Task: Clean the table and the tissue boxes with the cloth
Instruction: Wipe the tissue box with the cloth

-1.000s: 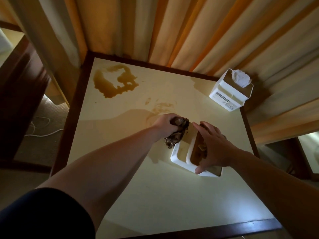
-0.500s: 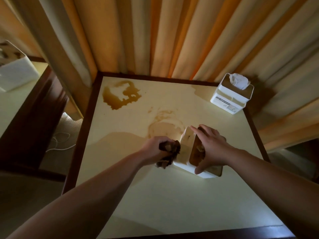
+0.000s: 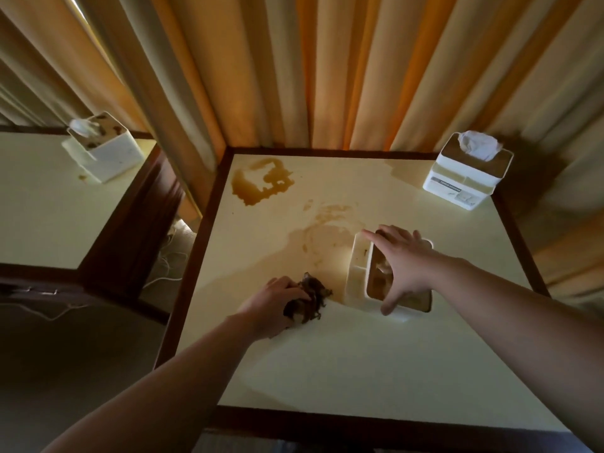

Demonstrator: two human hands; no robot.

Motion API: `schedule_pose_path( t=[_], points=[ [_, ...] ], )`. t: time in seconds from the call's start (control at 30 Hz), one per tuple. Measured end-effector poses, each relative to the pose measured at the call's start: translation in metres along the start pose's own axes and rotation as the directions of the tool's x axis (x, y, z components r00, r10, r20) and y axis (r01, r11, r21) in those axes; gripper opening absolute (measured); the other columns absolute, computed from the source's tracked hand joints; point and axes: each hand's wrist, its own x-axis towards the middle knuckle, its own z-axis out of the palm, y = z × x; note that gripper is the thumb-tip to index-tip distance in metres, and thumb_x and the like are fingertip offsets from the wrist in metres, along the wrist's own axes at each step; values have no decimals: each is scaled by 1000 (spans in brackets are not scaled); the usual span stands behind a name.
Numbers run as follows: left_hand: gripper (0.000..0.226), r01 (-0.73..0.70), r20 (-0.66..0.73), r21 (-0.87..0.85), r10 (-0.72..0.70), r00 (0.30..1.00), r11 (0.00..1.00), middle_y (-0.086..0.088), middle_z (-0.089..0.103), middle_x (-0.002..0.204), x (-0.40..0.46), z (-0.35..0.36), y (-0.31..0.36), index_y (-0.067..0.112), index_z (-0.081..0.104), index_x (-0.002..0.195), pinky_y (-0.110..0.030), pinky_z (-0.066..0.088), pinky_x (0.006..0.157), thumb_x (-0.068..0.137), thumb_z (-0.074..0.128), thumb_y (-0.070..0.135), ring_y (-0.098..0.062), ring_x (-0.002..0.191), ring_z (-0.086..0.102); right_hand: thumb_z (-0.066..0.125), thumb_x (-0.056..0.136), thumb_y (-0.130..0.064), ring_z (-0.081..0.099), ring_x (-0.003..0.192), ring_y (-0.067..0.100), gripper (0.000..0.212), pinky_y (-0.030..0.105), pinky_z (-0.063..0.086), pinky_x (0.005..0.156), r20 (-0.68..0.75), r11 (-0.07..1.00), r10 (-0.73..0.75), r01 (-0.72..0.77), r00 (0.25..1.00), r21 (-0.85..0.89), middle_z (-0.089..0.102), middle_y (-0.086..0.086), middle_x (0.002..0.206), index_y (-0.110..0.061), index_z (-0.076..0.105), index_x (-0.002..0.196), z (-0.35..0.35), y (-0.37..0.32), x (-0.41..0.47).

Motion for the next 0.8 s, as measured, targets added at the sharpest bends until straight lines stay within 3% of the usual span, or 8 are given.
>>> schedule_pose_path(
  t=[0.13,0.3,0.43,0.53,0.63,0.73,0.8],
  points=[
    [73,-13,-73,-25,11,997,1000,9,50,138,2,-7,13,43,54,140,-36,43,107,74,85,50,-16,125,41,91,34,-78,-12,158,30,165,66,-2,125,22,999,-35,35,999,5,-8,-4,170,-47,-13,158,1,3,4],
    [94,-43,-99,-137,30,995,990,15,52,135,17,-28,32,38,58,139,-31,41,106,57,86,74,-8,123,44,85,36,-85,-8,159,31,158,61,9,127,-86,983,21,-5,996,185,-2,1,172,-42,-2,160,9,9,-15],
    [75,-72,-113,-146,56,992,987,14,53,132,41,-46,52,36,58,136,-26,39,97,70,87,59,-9,123,47,82,41,-87,4,156,34,151,62,18,125,-210,953,118,-51,971,299,9,-2,168,-37,2,159,31,16,-33],
    [83,-110,-130,-146,91,987,983,14,49,142,63,-55,66,36,50,144,-26,38,101,72,88,54,-10,130,46,83,34,-86,14,154,31,158,59,22,125,-318,946,163,-56,934,320,15,-1,163,-31,4,160,56,21,-41],
    [115,-174,-19,-77,173,985,982,8,32,161,89,-59,77,34,28,158,-35,34,116,65,91,57,-16,146,33,94,40,-72,11,152,29,158,51,24,126,-336,916,260,-121,905,382,8,0,166,-31,-2,160,67,22,-47],
    [146,-247,162,91,231,960,965,4,3,172,114,-61,84,30,1,164,-46,13,128,55,91,68,-19,158,4,95,50,-67,4,157,31,158,49,20,127,-301,896,324,-188,897,403,0,6,170,-28,-10,161,71,28,-50],
    [155,-276,226,135,242,944,951,3,-5,173,127,-62,86,30,-8,164,-47,6,129,51,91,71,-20,159,-4,95,54,-65,3,158,30,156,50,17,127,-284,888,347,-216,894,405,1,7,171,-28,-11,162,71,34,-51]
  ],
)
